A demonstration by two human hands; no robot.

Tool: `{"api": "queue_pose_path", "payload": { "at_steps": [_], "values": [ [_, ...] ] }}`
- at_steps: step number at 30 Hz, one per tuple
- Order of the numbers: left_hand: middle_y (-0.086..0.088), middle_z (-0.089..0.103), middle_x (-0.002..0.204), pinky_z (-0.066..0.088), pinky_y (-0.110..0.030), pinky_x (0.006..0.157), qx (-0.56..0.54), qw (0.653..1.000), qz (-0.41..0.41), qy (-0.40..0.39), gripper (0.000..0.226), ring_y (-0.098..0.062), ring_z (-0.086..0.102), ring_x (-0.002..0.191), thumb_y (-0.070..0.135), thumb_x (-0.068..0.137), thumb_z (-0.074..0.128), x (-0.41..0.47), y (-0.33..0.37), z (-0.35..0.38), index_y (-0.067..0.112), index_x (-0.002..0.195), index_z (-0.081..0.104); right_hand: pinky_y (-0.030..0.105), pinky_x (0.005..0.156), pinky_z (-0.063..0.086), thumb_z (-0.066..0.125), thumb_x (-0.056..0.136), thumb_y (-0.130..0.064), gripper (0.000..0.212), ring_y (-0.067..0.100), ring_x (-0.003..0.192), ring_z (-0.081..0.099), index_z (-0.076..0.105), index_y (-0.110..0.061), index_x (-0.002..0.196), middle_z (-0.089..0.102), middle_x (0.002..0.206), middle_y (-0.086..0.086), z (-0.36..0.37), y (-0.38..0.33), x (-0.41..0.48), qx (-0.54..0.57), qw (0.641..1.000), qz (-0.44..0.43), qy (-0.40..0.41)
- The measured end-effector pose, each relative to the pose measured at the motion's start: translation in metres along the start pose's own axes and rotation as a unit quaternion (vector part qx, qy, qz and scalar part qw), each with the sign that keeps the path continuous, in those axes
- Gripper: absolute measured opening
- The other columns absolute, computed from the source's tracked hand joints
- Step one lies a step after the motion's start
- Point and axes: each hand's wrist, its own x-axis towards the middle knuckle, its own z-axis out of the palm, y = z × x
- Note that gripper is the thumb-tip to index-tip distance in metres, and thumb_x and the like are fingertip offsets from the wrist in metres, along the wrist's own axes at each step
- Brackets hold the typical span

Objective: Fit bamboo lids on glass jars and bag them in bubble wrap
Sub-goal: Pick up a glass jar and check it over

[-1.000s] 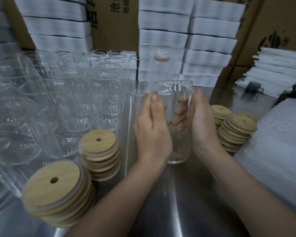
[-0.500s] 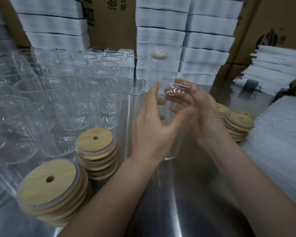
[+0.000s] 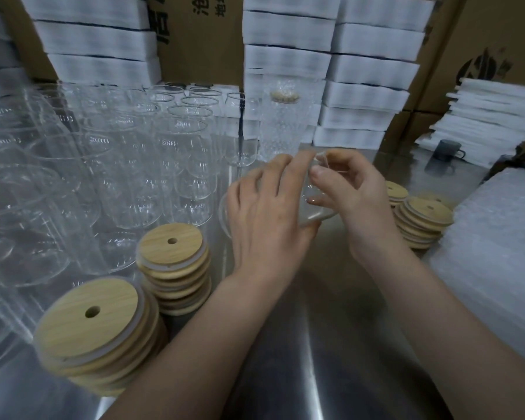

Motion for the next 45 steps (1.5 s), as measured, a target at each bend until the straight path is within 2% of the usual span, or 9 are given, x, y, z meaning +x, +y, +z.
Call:
{"api": "queue_pose_path", "payload": {
  "at_steps": [5,9,11,15,21,25,32,40,45],
  "values": [
    [0.002,0.059,0.130,0.036,-0.048,0.105,0.023,0.998,0.039,0.034,0.077,-0.027,0.055,0.119,0.021,0.064,0.083,-0.003,0.000,0.005,0.021,0.135,0.053,0.047,0.086,0.057,0.067,0.088,-0.007,0.011,0.020,0.093,0.066,0.058,-0.009,0.094,0.064,0.096,0.012,0.003,0.001,-0.001,0.088,0.993,0.058,0.053],
    [0.004,0.058,0.132,0.019,-0.054,0.114,0.042,0.997,0.054,0.036,0.082,-0.028,0.050,0.127,0.013,0.061,0.081,-0.005,0.001,0.006,0.023,0.137,0.052,0.040,0.080,0.059,0.066,0.086,-0.007,0.015,0.020,0.087,0.070,0.055,-0.015,0.080,0.070,0.080,0.004,-0.002,0.000,0.005,0.136,0.986,0.080,0.053],
    [0.005,0.057,0.133,0.015,-0.055,0.115,0.047,0.995,0.077,0.038,0.080,-0.029,0.049,0.128,0.009,0.061,0.077,-0.006,0.002,0.006,0.024,0.136,0.052,0.031,0.068,0.057,0.062,0.087,-0.006,0.004,0.018,0.078,0.071,0.059,-0.009,0.086,0.071,0.078,0.003,-0.007,0.001,0.009,0.183,0.975,0.114,0.058],
    [0.005,0.055,0.137,0.012,-0.058,0.116,0.044,0.994,0.090,0.041,0.083,-0.029,0.047,0.131,0.006,0.062,0.073,-0.007,0.000,0.006,0.029,0.138,0.046,0.032,0.080,0.058,0.059,0.090,-0.011,0.040,0.024,0.094,0.068,0.055,0.005,0.126,0.069,0.107,0.016,-0.011,0.001,0.014,0.258,0.945,0.198,0.039],
    [0.005,0.050,0.145,0.014,-0.063,0.114,-0.004,0.994,0.093,0.064,0.088,-0.027,0.044,0.135,0.016,0.064,0.078,-0.007,-0.001,0.006,0.033,0.138,0.033,0.034,0.090,0.047,0.061,0.077,-0.002,0.041,0.020,0.075,0.068,0.052,-0.016,0.114,0.070,0.083,0.006,-0.021,0.002,0.019,0.418,0.883,0.207,-0.052],
    [0.002,0.049,0.146,0.023,-0.065,0.111,-0.079,0.993,0.061,0.071,0.083,-0.026,0.045,0.136,0.035,0.070,0.082,-0.007,-0.002,0.007,0.032,0.137,0.033,0.031,0.100,0.041,0.055,0.083,-0.001,0.038,0.018,0.086,0.069,0.055,-0.016,0.117,0.070,0.094,0.004,-0.025,0.004,0.019,0.467,0.852,0.187,-0.147],
    [-0.003,0.046,0.144,0.041,-0.044,0.108,-0.260,0.960,-0.068,0.078,0.093,-0.014,0.044,0.134,0.047,0.074,0.077,-0.003,-0.002,0.001,0.010,0.146,0.032,0.038,0.120,0.027,0.054,0.088,-0.013,0.039,0.020,0.127,0.053,0.062,-0.016,0.127,0.062,0.130,0.003,-0.021,0.002,0.015,0.348,0.906,0.088,-0.225],
    [0.007,0.058,0.121,0.052,-0.040,0.091,-0.258,0.952,-0.146,0.077,0.097,-0.010,0.059,0.108,0.062,0.065,0.073,-0.002,0.002,-0.008,0.024,0.145,0.034,0.036,0.114,0.038,0.074,0.070,-0.025,0.059,0.019,0.119,0.059,0.060,-0.015,0.127,0.065,0.129,0.001,-0.018,0.001,0.013,0.214,0.953,0.040,-0.210],
    [0.005,0.060,0.123,0.050,-0.043,0.093,-0.230,0.961,-0.146,0.044,0.094,-0.011,0.059,0.113,0.053,0.064,0.079,-0.002,0.002,-0.008,0.029,0.143,0.034,0.032,0.099,0.050,0.090,0.059,-0.033,0.070,0.020,0.114,0.063,0.059,-0.014,0.119,0.068,0.122,0.001,-0.016,0.003,0.011,0.166,0.969,0.006,-0.181]
  ]
}}
